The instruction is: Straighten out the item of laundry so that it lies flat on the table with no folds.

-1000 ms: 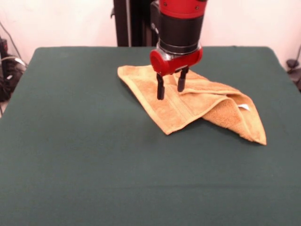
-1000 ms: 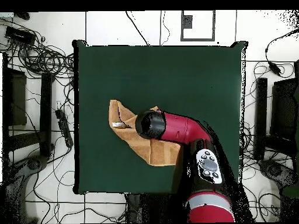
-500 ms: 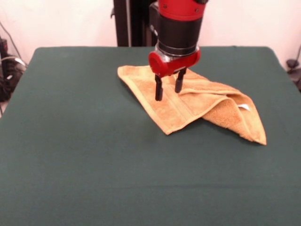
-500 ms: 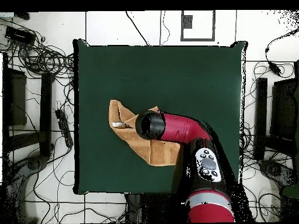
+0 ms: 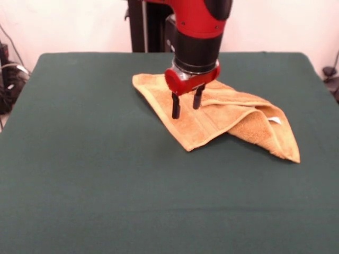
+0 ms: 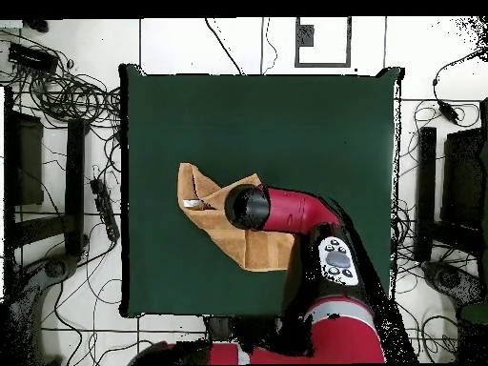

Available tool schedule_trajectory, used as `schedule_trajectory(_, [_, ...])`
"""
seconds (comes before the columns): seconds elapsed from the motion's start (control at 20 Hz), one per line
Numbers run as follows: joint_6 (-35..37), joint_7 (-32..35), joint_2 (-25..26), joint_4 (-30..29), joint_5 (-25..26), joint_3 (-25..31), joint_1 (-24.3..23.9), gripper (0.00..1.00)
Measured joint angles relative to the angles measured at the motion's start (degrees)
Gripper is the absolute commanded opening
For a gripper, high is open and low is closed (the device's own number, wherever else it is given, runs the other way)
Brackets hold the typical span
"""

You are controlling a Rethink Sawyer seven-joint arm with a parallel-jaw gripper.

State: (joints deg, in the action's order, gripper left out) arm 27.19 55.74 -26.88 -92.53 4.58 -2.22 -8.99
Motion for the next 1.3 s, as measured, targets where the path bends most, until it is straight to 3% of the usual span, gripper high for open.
schedule_trajectory(0.65, [0.0,0.0,2.8,0.0,0.1,2.2,-3.3,1.00])
schedule_trajectory(1.3, [0.0,0.0,1.1,-4.3,0.1,12.9,-13.9,1.00])
